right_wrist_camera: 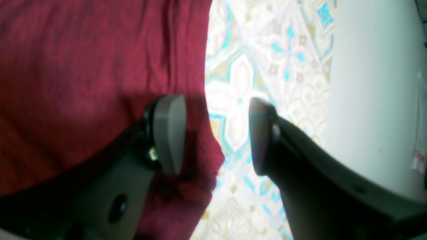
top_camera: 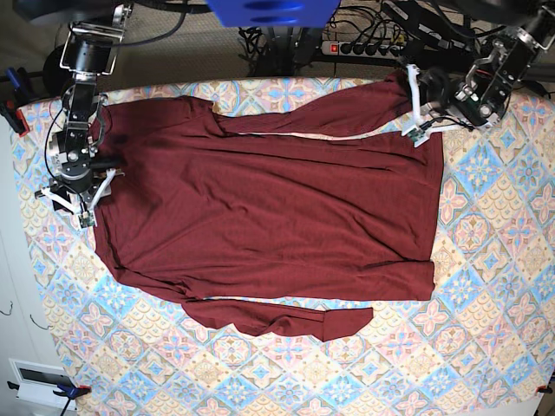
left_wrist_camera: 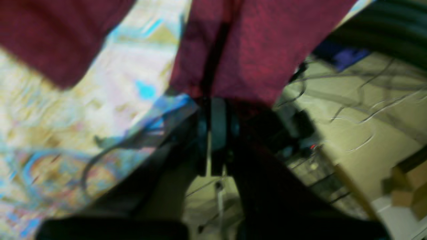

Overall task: Layout the t-shirt on the table in an organized manner, then fold the t-shirt properly
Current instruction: 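Grasp the shirt collar edge with both grippers and lift it, then pull the collar edge apart with both grippers to straighten the shirt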

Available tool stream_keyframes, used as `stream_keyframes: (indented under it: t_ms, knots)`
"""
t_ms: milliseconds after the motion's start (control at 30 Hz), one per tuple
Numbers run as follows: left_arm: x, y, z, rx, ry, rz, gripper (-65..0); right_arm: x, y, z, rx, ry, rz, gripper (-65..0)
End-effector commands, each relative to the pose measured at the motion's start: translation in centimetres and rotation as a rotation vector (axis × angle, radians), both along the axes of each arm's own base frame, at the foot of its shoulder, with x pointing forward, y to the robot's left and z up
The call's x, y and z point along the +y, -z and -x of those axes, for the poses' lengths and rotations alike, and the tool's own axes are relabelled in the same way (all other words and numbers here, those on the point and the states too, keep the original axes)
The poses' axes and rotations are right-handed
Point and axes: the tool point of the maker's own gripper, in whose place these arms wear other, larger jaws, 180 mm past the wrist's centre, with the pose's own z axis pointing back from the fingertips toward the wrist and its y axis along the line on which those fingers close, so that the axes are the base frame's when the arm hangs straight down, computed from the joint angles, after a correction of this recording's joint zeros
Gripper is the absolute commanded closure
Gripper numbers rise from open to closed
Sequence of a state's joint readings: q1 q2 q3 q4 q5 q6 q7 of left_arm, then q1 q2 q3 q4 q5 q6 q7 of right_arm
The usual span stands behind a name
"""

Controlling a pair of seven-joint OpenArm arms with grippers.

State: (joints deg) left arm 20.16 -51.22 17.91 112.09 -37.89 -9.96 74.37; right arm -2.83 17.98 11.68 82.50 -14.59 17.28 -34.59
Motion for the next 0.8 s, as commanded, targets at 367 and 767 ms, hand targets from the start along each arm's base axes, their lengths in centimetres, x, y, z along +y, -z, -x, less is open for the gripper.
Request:
stream_keyframes:
  t_ms: [367, 767]
  knots:
    - [5.5, -4.2, -5.1, -0.142, 0.015, -0.145, 0.0, 0.5, -3.3, 0.1, -0.108, -0.021, -0.033, -29.8]
    - [6.1, -5.1, -6.3, -0.182, -0.017, -0.145, 0.0, -1.2, -2.9, 7.4, 0.021, 0.032, -0.417, -29.6]
